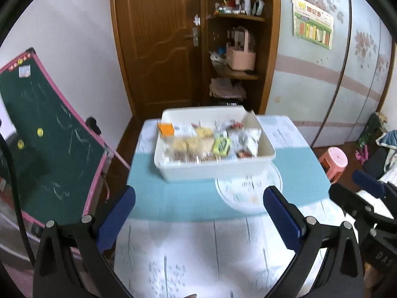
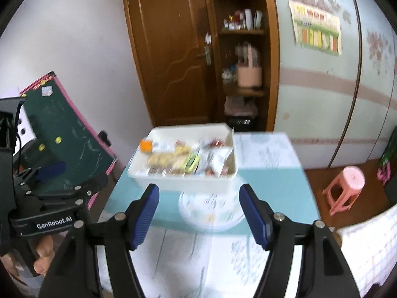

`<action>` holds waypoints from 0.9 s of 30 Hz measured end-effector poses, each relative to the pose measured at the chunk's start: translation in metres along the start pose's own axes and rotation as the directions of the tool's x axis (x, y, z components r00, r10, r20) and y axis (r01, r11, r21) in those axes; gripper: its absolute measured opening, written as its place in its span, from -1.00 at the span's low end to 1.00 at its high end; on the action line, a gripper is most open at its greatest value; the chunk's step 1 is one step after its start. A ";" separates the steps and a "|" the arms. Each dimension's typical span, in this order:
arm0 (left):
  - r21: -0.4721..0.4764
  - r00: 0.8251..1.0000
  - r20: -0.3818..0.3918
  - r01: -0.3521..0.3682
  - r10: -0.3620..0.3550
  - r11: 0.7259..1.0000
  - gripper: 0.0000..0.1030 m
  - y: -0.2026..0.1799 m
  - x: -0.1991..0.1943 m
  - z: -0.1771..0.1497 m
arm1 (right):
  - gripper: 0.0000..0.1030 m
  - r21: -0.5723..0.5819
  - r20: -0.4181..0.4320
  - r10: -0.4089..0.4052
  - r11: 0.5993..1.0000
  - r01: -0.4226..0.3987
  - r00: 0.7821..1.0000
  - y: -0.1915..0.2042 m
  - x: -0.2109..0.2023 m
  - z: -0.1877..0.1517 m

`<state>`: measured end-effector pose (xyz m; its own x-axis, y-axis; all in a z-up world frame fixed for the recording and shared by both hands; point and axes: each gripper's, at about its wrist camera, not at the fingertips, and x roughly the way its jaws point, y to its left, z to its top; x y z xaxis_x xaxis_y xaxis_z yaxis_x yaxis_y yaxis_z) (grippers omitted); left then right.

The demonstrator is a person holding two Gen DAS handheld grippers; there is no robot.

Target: Organize snacks

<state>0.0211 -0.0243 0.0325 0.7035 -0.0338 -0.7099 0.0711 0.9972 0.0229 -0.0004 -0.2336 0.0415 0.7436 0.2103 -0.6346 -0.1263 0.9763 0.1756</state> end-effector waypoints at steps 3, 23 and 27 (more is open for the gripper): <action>-0.004 1.000 -0.021 -0.003 0.003 1.000 0.99 0.001 -0.004 -0.018 | 0.31 0.015 -0.036 0.016 1.000 -0.016 0.999 0.005 -0.003 -0.021; -0.012 0.999 -0.022 -0.045 0.044 0.999 0.99 -0.007 -0.010 -0.044 | 0.31 0.022 -0.085 0.014 1.000 -0.012 0.996 0.011 -0.005 -0.047; -0.019 0.999 -0.021 -0.045 0.045 0.999 0.99 -0.006 -0.009 -0.043 | 0.31 0.023 -0.099 0.015 1.000 -0.013 0.995 0.011 -0.002 -0.049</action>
<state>-0.0164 -0.0271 0.0081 0.6906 0.0122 -0.7231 0.0256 0.9988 0.0413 -0.0361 -0.2207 0.0078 0.6733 0.2288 -0.7030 -0.1207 0.9722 0.2007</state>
